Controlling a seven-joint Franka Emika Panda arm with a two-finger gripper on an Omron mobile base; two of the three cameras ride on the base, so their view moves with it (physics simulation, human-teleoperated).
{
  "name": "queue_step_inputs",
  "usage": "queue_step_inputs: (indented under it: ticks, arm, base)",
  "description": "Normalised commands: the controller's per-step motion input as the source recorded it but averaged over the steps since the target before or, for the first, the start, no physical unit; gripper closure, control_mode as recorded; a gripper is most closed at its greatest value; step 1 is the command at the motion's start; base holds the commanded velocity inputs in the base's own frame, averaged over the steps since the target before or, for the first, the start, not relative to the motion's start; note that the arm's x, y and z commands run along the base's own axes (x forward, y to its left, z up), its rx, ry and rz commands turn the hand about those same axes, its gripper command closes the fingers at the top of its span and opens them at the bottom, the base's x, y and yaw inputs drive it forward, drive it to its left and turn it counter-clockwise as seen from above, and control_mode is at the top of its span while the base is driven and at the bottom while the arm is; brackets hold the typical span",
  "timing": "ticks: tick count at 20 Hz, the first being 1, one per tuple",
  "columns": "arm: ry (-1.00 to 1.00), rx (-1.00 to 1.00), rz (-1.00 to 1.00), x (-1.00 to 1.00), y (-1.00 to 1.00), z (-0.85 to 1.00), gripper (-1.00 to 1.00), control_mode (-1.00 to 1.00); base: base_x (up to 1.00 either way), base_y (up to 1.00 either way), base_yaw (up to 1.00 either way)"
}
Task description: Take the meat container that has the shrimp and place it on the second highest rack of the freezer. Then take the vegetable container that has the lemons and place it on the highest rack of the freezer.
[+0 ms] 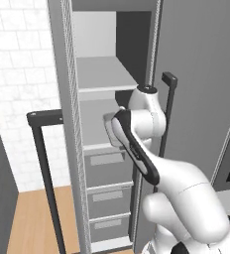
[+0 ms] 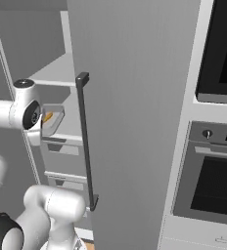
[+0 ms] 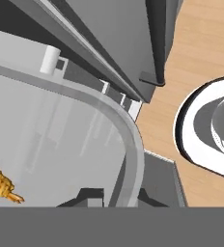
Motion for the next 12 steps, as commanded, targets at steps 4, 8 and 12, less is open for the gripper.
queue_step_inputs:
  ticks: [4, 8, 12]
  arm:
    - [-0.17, 0.11, -0.09, 0.34, 0.01, -0.55, 1.0, -1.0]
    - [-0.14, 0.26, -0.14, 0.34, 0.0, -0.58, 1.0, -1.0]
    - [-0.05, 0.03, 0.0, 0.36, 0.03, -0.13, 1.0, -1.0]
  base:
    - [0.0, 0.0, 0.0]
    - [0.0, 0.0, 0.0]
    - [0.0, 0.0, 0.0]
